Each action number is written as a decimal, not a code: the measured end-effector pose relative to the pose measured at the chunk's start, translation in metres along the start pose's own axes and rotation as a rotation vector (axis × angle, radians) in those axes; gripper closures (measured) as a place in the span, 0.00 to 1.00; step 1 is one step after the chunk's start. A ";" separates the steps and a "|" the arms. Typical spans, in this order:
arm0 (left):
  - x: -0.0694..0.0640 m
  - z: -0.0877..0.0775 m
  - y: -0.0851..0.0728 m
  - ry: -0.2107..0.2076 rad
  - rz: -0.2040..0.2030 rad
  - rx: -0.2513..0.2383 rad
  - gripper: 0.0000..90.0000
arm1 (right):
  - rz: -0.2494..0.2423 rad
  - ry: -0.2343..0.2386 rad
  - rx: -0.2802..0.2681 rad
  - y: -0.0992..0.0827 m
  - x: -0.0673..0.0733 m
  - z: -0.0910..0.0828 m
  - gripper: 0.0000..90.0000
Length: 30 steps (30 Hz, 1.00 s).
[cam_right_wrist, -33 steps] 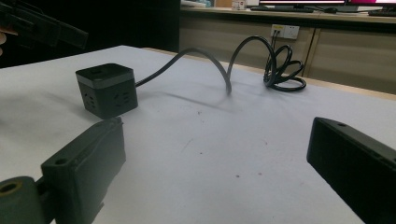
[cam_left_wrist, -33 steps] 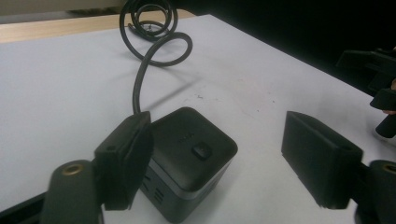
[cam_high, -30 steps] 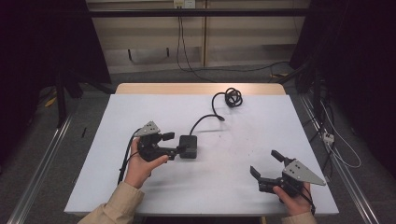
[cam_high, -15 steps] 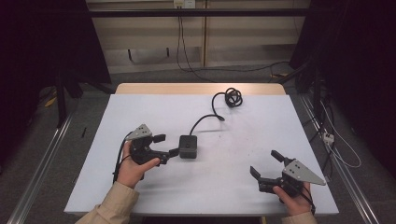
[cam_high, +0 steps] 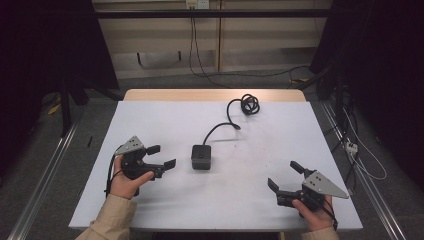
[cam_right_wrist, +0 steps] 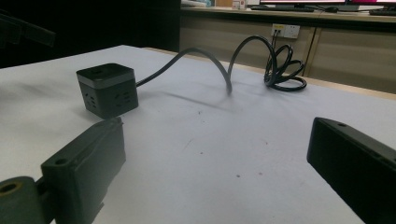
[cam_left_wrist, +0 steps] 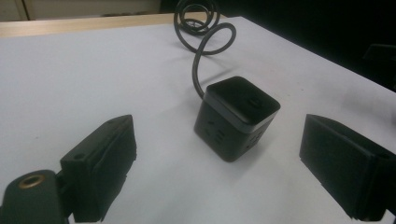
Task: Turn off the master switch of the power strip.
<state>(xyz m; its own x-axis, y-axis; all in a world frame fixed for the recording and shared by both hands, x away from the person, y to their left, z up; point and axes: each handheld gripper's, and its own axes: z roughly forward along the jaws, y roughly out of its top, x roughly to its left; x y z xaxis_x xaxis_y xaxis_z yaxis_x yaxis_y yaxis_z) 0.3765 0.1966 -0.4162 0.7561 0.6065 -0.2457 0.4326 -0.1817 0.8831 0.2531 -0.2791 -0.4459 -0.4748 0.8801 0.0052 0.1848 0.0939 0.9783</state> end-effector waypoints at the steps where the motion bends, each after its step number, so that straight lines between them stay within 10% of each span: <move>1: 0.001 -0.001 -0.001 -0.001 0.000 0.000 0.12 | -0.001 0.001 0.000 0.000 0.000 0.000 0.04; 30: 0.013 -0.024 -0.019 0.044 0.003 0.022 0.10 | 0.002 0.005 0.005 0.001 0.000 0.000 0.04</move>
<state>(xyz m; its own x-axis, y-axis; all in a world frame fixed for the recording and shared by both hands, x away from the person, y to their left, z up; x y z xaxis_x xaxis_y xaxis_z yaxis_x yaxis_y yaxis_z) 0.3667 0.2267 -0.4266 0.7355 0.6392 -0.2246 0.4413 -0.2006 0.8746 0.2534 -0.2795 -0.4454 -0.4790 0.8778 0.0082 0.1901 0.0946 0.9772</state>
